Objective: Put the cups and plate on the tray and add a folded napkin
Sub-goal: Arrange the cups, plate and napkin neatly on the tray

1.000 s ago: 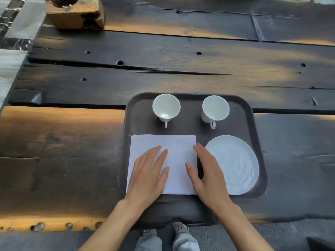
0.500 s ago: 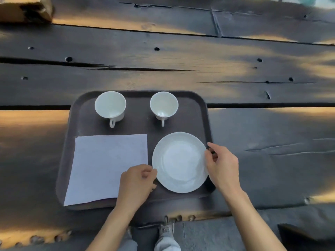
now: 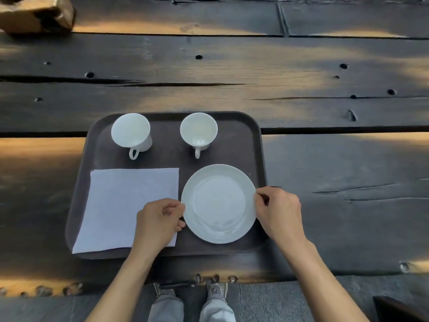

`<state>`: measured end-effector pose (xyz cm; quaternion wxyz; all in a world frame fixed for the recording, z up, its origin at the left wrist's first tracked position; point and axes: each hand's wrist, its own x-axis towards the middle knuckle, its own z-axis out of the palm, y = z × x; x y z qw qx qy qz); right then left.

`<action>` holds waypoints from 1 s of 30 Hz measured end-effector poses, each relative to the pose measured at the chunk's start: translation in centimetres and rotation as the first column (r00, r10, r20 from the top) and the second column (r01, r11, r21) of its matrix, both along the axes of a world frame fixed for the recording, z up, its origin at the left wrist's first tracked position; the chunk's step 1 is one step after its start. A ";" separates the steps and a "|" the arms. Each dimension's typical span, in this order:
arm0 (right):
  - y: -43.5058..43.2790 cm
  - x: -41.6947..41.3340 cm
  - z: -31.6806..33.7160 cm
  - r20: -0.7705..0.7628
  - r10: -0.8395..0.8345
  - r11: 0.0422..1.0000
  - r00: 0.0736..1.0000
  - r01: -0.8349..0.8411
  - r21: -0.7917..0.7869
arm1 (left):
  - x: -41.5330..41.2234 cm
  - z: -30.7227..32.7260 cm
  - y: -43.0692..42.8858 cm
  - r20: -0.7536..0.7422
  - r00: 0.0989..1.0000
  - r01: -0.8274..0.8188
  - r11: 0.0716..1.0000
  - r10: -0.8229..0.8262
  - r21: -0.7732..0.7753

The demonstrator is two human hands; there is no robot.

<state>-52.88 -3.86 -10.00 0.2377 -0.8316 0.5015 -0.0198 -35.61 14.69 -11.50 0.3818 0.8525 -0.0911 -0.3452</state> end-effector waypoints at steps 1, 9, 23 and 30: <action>-0.1 0.0 0.0 -0.021 0.004 1.000 1.000 -0.004 0.006 | 0.1 0.0 -0.1 0.006 1.000 -0.010 1.000 0.010 -0.007; -0.6 0.0 0.1 -0.005 0.028 0.999 1.000 -0.028 0.033 | -0.4 0.1 0.3 0.006 0.998 -0.060 0.998 0.061 -0.026; -0.6 -0.1 -0.2 0.015 0.006 1.000 1.000 -0.006 0.003 | -0.2 -0.3 0.0 0.031 0.998 -0.058 0.997 0.059 -0.046; 0.1 0.5 1.6 -0.034 0.035 0.999 0.999 -0.035 0.008 | 0.4 1.7 1.0 0.225 0.956 0.176 0.982 -0.187 0.068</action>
